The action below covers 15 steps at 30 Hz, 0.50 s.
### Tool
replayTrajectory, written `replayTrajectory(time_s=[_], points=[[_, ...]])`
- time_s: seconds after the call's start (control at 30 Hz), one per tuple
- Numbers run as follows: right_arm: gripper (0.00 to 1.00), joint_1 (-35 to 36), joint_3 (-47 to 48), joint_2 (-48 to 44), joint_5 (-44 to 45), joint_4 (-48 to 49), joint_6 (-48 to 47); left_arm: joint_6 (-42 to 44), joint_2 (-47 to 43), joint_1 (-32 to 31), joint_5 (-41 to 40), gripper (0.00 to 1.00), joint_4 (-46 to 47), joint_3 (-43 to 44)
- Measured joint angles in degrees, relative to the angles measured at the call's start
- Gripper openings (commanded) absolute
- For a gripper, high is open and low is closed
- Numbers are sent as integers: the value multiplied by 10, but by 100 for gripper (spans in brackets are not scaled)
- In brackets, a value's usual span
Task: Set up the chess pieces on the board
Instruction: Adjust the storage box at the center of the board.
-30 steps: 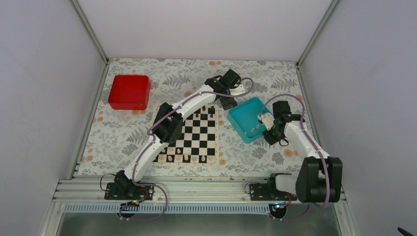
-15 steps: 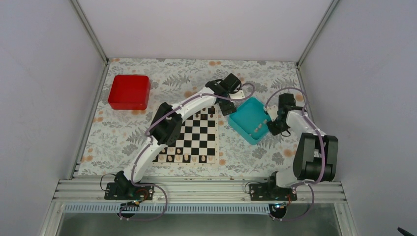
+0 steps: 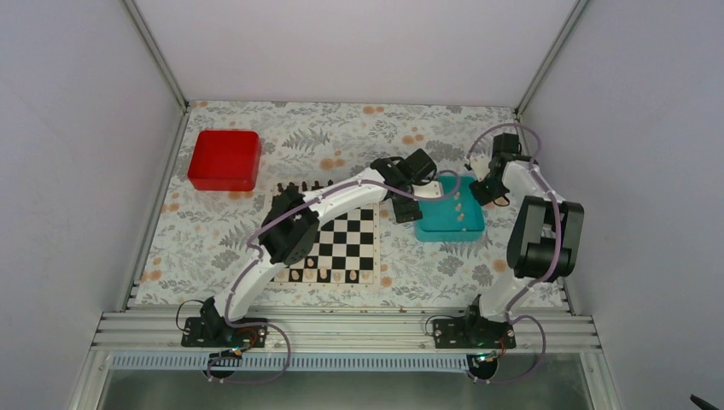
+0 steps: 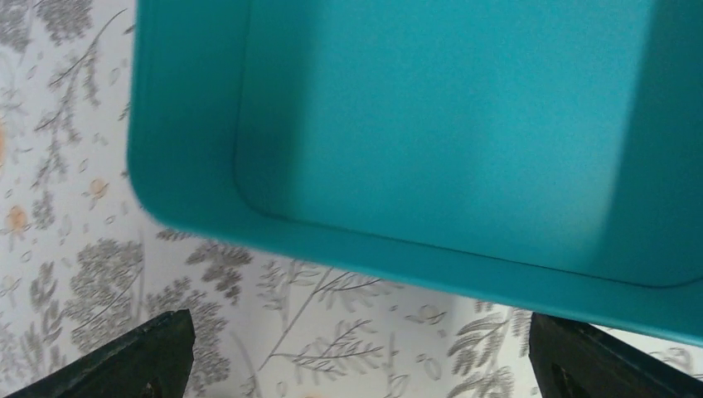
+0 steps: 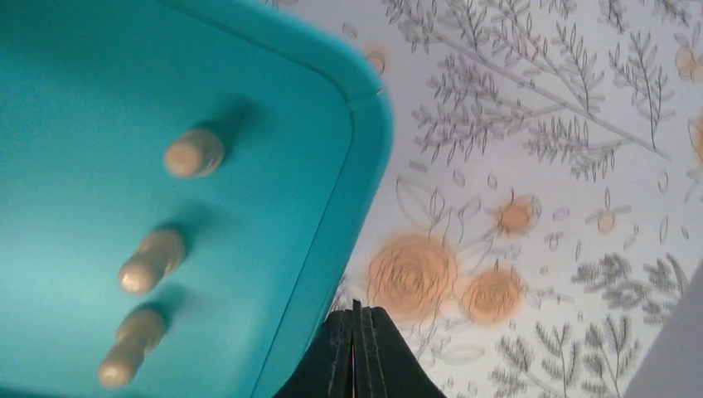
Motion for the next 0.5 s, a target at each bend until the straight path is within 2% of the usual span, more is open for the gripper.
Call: replayTrajectory(time_s=[0.27, 0.5], points=[[4, -7, 114, 113, -49, -25, -24, 4, 0, -38, 10, 100, -2, -6], [4, -2, 183, 157, -104, -60, -43, 4, 0, -75, 17, 100, -2, -4]])
